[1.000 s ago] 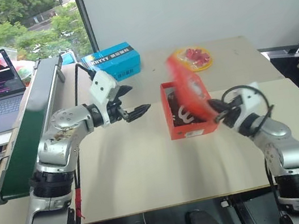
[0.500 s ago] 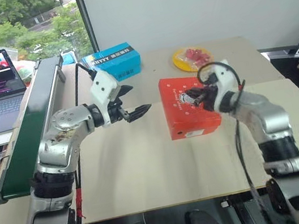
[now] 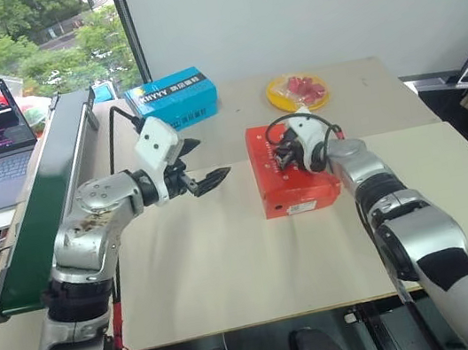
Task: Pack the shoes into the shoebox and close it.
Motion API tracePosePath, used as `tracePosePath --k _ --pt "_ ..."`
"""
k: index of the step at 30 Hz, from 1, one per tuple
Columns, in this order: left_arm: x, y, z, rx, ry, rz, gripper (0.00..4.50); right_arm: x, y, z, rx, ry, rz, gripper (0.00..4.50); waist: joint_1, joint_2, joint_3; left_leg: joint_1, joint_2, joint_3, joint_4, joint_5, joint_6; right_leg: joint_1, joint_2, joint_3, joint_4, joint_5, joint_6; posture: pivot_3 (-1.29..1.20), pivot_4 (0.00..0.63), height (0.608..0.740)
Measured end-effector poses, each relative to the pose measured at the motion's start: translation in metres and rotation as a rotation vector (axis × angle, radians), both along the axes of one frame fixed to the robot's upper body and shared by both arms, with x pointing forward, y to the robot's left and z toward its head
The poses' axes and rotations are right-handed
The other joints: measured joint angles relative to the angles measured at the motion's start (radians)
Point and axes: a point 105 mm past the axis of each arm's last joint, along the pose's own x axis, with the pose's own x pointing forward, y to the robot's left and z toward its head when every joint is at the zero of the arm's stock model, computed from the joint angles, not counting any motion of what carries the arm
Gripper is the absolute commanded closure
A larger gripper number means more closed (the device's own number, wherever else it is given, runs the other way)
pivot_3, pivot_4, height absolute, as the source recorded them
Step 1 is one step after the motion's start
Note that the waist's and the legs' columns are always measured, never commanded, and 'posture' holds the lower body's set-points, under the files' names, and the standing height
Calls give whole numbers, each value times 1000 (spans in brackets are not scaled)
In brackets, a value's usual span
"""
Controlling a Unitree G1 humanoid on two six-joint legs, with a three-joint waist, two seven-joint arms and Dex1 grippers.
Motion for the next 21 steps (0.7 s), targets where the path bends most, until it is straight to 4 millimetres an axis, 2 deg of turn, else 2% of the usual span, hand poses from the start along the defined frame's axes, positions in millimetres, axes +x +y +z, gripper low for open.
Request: tracePosePath --k 4,8,10,11,15,16,17,19,21 --pt "-1 3 -3 -4 13 20 0 0 1 3 -20 -30 9 4479 -1 0 0 0 0 0 -1 0 0 0 0 0 1 0 0 0 150 740" --pt "-1 7 -11 -13 36 42 0 -10 -6 10 30 -67 40 4479 1 0 0 -5 1 -1 -1 0 0 -5 -1 0 2 0 0 0 150 740" --pt "-1 7 -14 -18 43 44 0 -20 -15 18 70 -84 41 3945 8 1 1 -8 1 -1 -1 0 0 -7 -1 -1 2 0 0 0 150 740" --pt "-1 7 -17 -20 50 47 0 -29 -25 27 99 -94 25 3861 12 1 1 -9 1 -1 -1 0 0 -8 -1 -1 2 0 0 0 150 740" --pt "-1 8 -29 -34 84 60 0 -62 -61 56 105 -162 -40 2501 30 2 1 -9 1 -1 0 0 0 -7 -1 -2 1 0 0 0 150 740" --pt "-2 9 -31 -39 89 66 0 -69 -68 57 89 -168 -52 2230 33 2 1 -8 1 -2 0 0 0 -5 -1 -2 1 0 0 0 150 740" --pt "-2 9 -34 -49 92 69 0 -79 -79 55 79 -165 -93 1730 35 2 1 -7 0 -1 0 -1 1 -4 -1 -2 -2 0 0 0 150 740" --pt "-4 8 -39 -65 95 69 0 -92 -96 46 90 -148 -170 1163 36 2 1 -5 0 -1 1 -1 1 -3 -1 -1 -3 0 0 0 150 740" --pt "-8 8 -47 -81 99 73 0 -105 -115 35 99 -129 -263 354 35 2 1 -5 -1 0 1 -1 1 -4 -1 0 -3 0 0 0 150 740"
